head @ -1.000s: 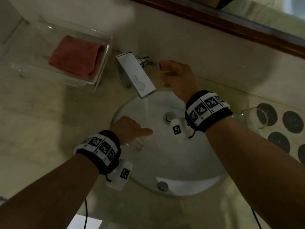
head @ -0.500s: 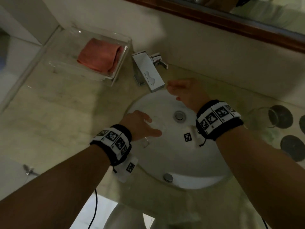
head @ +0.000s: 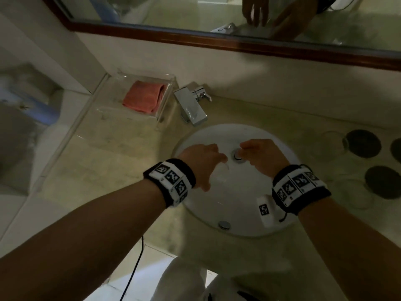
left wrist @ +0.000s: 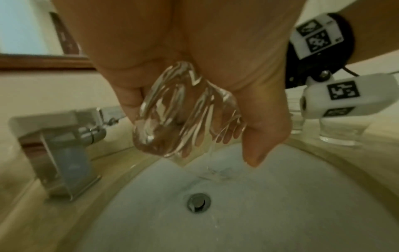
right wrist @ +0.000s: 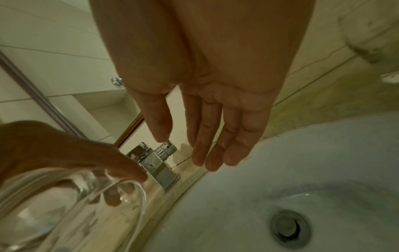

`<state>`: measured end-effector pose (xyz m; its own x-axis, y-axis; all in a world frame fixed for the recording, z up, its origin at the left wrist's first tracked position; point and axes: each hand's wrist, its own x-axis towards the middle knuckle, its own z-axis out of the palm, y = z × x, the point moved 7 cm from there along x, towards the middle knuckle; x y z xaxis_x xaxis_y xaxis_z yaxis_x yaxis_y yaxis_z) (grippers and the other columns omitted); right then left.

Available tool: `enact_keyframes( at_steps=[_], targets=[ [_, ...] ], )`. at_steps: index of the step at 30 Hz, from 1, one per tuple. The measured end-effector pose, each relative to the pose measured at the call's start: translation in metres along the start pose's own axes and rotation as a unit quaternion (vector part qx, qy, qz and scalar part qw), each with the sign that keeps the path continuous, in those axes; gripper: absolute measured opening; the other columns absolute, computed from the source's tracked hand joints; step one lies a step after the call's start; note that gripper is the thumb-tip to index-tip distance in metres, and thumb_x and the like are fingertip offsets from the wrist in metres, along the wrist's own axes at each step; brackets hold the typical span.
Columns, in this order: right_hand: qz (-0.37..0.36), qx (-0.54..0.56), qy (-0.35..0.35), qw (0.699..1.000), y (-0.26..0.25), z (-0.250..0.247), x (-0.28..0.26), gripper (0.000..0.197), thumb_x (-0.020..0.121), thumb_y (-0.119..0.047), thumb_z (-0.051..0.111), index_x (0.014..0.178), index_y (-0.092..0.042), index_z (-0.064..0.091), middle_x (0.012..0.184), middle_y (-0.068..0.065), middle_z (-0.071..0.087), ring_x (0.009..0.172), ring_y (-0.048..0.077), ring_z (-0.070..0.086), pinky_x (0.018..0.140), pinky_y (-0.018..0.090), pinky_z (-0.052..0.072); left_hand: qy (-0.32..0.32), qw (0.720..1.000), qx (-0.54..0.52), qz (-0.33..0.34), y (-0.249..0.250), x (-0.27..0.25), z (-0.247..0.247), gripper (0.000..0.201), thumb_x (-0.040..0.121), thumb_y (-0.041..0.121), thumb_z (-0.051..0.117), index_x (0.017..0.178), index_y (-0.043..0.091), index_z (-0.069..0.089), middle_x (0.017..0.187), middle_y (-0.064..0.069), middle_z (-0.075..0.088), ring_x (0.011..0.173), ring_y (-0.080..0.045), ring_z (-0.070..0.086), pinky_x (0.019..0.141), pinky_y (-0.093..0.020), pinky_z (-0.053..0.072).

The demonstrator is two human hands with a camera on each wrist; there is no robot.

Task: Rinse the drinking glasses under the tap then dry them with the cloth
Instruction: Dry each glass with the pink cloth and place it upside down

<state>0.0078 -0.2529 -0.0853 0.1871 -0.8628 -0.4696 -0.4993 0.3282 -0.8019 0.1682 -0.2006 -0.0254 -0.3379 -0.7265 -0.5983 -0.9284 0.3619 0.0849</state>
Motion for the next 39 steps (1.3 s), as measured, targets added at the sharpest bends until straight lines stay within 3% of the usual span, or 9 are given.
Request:
enact_keyframes(
  at_steps=[11, 18, 20, 23, 25, 29, 32, 34, 39],
  targets=[
    [-0.052, -0.084, 0.008, 0.995, -0.030, -0.010, -0.029, 0.027, 0.086, -0.027, 0.078, 0.110, -0.016, 0.074, 0.101, 0.003, 0.074, 0.099, 0.018, 0.067, 0.088, 0.026, 0.048, 0.006, 0.986, 0.157, 0.057, 0.026, -0.024, -0.017, 0.089, 0.069, 0.030, 0.087, 0.145, 0.027, 0.040, 0.134, -0.007, 0.047, 0.110, -0.031, 0.055, 0.089, -0.042, 0.051],
    [-0.114, -0.071, 0.046, 0.990, -0.107, 0.013, -0.025, 0.003, 0.088, -0.017, 0.075, 0.091, -0.017, 0.074, 0.081, -0.002, 0.074, 0.077, 0.011, 0.069, 0.071, 0.019, 0.051, 0.113, 0.983, -0.143, 0.012, -0.044, -0.044, -0.019, 0.087, 0.066, 0.043, 0.087, 0.139, 0.030, 0.041, 0.128, 0.001, 0.052, 0.107, -0.024, 0.057, 0.086, -0.035, 0.050],
    [-0.129, -0.075, 0.042, 0.988, -0.135, 0.034, -0.020, 0.004, 0.089, -0.015, 0.074, 0.087, -0.019, 0.073, 0.077, -0.002, 0.073, 0.074, 0.011, 0.069, 0.072, 0.020, 0.052, 0.167, 0.936, -0.309, -0.028, -0.085, -0.055, -0.010, 0.080, 0.064, 0.042, 0.089, 0.129, 0.030, 0.044, 0.120, 0.005, 0.055, 0.104, -0.019, 0.060, 0.085, -0.032, 0.052],
    [-0.140, -0.080, 0.035, 0.986, -0.173, 0.072, -0.004, 0.011, 0.089, -0.018, 0.073, 0.082, -0.026, 0.072, 0.073, -0.008, 0.072, 0.068, 0.003, 0.066, 0.072, 0.025, 0.053, 0.226, 0.812, -0.532, -0.084, -0.152, -0.074, 0.015, 0.074, 0.066, 0.034, 0.091, 0.126, 0.028, 0.048, 0.115, 0.008, 0.058, 0.093, -0.011, 0.063, 0.068, -0.019, 0.056],
    [-0.143, -0.125, 0.023, 0.982, -0.201, 0.101, 0.008, 0.006, 0.091, -0.021, 0.072, 0.086, -0.026, 0.072, 0.077, -0.011, 0.070, 0.068, -0.001, 0.062, 0.069, 0.021, 0.046, 0.266, 0.723, -0.628, -0.108, -0.194, -0.083, 0.035, 0.070, 0.065, 0.029, 0.092, 0.123, 0.027, 0.052, 0.119, 0.004, 0.061, 0.096, -0.013, 0.066, 0.069, -0.026, 0.060],
    [-0.158, -0.182, 0.009, 0.971, -0.255, 0.162, 0.044, 0.004, 0.089, -0.028, 0.072, 0.088, -0.029, 0.075, 0.088, -0.003, 0.075, 0.083, 0.017, 0.070, 0.076, 0.034, 0.056, 0.352, 0.563, -0.736, -0.133, -0.271, -0.109, 0.056, 0.060, 0.056, 0.023, 0.094, 0.104, 0.031, 0.058, 0.116, -0.004, 0.064, 0.099, -0.024, 0.071, 0.064, -0.029, 0.059],
    [-0.126, -0.227, -0.004, 0.966, -0.285, 0.212, 0.086, 0.027, 0.089, -0.032, 0.070, 0.110, -0.015, 0.073, 0.112, 0.007, 0.072, 0.103, 0.026, 0.068, 0.092, 0.041, 0.056, 0.395, 0.532, -0.737, -0.136, -0.316, -0.136, 0.051, 0.063, 0.051, 0.034, 0.092, 0.104, 0.030, 0.059, 0.115, -0.003, 0.066, 0.099, -0.022, 0.072, 0.074, -0.043, 0.063],
    [-0.105, -0.258, -0.014, 0.960, -0.300, 0.238, 0.110, 0.031, 0.091, -0.036, 0.068, 0.113, -0.015, 0.072, 0.117, 0.003, 0.068, 0.108, 0.024, 0.064, 0.095, 0.038, 0.054, 0.416, 0.515, -0.738, -0.131, -0.340, -0.150, 0.047, 0.061, 0.058, 0.023, 0.092, 0.108, 0.023, 0.058, 0.115, -0.002, 0.066, 0.096, -0.019, 0.073, 0.066, -0.036, 0.062],
    [-0.065, -0.377, -0.012, 0.924, -0.305, 0.281, 0.162, 0.021, 0.088, -0.032, 0.065, 0.094, -0.012, 0.072, 0.093, 0.009, 0.073, 0.077, 0.026, 0.067, 0.069, 0.033, 0.058, 0.429, 0.470, -0.760, -0.131, -0.379, -0.166, 0.050, 0.051, 0.071, -0.006, 0.082, 0.106, 0.022, 0.057, 0.101, 0.014, 0.066, 0.083, -0.006, 0.071, 0.056, -0.021, 0.055]
  ],
)
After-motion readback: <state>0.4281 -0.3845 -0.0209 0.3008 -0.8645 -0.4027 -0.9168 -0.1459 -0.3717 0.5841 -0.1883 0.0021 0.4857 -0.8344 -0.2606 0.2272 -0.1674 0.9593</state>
